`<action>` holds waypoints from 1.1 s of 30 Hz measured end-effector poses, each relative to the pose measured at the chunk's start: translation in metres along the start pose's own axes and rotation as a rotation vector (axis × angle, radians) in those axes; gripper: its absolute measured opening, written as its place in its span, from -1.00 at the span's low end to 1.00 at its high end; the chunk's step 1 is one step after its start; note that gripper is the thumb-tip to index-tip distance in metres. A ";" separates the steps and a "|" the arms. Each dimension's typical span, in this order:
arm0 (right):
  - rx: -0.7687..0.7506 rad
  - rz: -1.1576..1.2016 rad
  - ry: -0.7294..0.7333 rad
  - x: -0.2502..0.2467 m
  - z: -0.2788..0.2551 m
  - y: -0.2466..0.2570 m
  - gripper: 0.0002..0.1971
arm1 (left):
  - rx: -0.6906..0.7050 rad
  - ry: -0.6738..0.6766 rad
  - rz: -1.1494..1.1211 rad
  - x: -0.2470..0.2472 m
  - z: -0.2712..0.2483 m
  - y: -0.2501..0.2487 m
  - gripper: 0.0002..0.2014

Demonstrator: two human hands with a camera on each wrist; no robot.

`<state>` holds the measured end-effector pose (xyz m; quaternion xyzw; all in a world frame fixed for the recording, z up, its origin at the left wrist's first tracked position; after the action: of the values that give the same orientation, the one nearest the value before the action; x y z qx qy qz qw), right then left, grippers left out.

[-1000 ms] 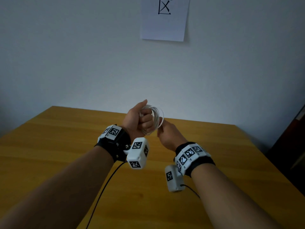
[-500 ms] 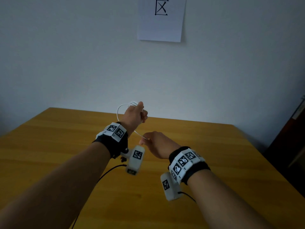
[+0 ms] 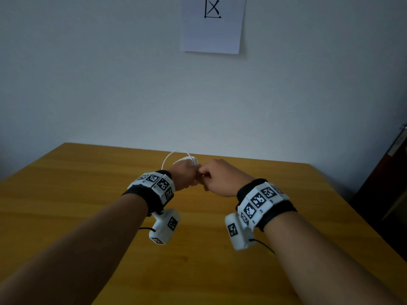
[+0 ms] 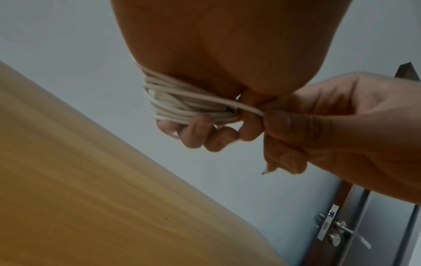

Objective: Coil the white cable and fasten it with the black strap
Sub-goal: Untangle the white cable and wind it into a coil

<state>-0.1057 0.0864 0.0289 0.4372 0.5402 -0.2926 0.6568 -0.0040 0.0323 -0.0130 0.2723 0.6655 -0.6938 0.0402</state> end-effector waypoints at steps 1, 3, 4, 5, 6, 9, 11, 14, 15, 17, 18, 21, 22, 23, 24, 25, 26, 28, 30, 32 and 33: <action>0.008 0.006 0.000 -0.001 -0.001 -0.001 -0.71 | -0.024 0.011 -0.029 0.001 -0.001 0.001 -0.68; 0.036 0.025 -0.039 -0.007 -0.002 -0.006 -0.71 | -0.060 0.017 -0.017 0.001 -0.001 0.004 -0.65; 0.055 0.041 -0.073 -0.011 -0.003 -0.008 -0.66 | -0.076 0.017 0.001 0.001 -0.001 0.005 -0.62; 0.071 0.055 -0.104 -0.015 -0.003 -0.012 -0.62 | -0.087 0.024 0.006 0.002 -0.001 0.004 -0.60; 0.085 0.064 -0.121 -0.018 -0.004 -0.016 -0.62 | -0.096 0.037 -0.008 0.004 -0.002 0.003 -0.61; 0.103 0.077 -0.158 -0.025 -0.007 -0.025 -0.66 | -0.128 0.090 -0.110 0.009 -0.007 -0.001 -0.67; 0.115 0.107 -0.199 -0.029 -0.009 -0.030 -0.70 | -0.141 0.162 -0.192 0.014 -0.012 -0.005 -0.65; 0.149 0.165 -0.243 -0.033 -0.011 -0.038 -0.65 | -0.138 0.281 -0.366 0.023 -0.018 -0.012 -0.61; 0.159 0.191 -0.241 -0.033 -0.011 -0.041 -0.60 | -0.138 0.301 -0.422 0.025 -0.020 -0.014 -0.63; 0.153 0.287 -0.195 -0.031 -0.011 -0.043 -0.46 | -0.133 0.325 -0.519 0.028 -0.023 -0.017 -0.63; 0.140 0.336 -0.155 -0.029 -0.012 -0.042 -0.38 | -0.129 0.340 -0.561 0.030 -0.024 -0.018 -0.63; 0.128 0.422 -0.029 -0.020 -0.015 -0.036 -0.26 | -0.118 0.383 -0.659 0.033 -0.027 -0.020 -0.70; 0.136 0.436 0.002 -0.017 -0.016 -0.035 -0.29 | -0.116 0.400 -0.691 0.035 -0.028 -0.022 -0.72; 0.145 0.443 0.025 -0.013 -0.017 -0.034 -0.33 | -0.116 0.422 -0.723 0.036 -0.029 -0.023 -0.73; 0.155 0.437 0.043 -0.009 -0.018 -0.034 -0.37 | -0.118 0.442 -0.746 0.037 -0.030 -0.023 -0.70; 0.166 0.425 0.055 -0.005 -0.018 -0.033 -0.40 | -0.121 0.459 -0.761 0.038 -0.031 -0.022 -0.67; 0.174 0.414 0.066 -0.001 -0.018 -0.033 -0.40 | -0.120 0.470 -0.770 0.038 -0.032 -0.021 -0.65; 0.168 0.393 0.062 0.005 -0.017 -0.031 -0.39 | -0.112 0.450 -0.779 0.037 -0.032 -0.021 -0.64; 0.156 0.376 0.023 0.007 -0.016 -0.029 -0.44 | -0.110 0.378 -0.776 0.035 -0.031 -0.023 -0.62; 0.160 0.362 -0.012 0.008 -0.016 -0.028 -0.47 | -0.102 0.289 -0.751 0.035 -0.029 -0.023 -0.61; 0.163 0.349 -0.023 0.008 -0.016 -0.028 -0.47 | -0.096 0.247 -0.731 0.035 -0.028 -0.023 -0.60</action>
<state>-0.1347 0.0885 0.0136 0.5726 0.4233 -0.2217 0.6661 -0.0341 0.0720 -0.0061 0.0965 0.7503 -0.5924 -0.2772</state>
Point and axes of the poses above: each hand's wrist, its own z-axis towards the middle knuckle, its own x-axis out of the palm, y = z × x, the point moved 6 cm from there along z, towards the middle knuckle, and after that the axes turned 9 degrees about -z, right-handed, at the moved point
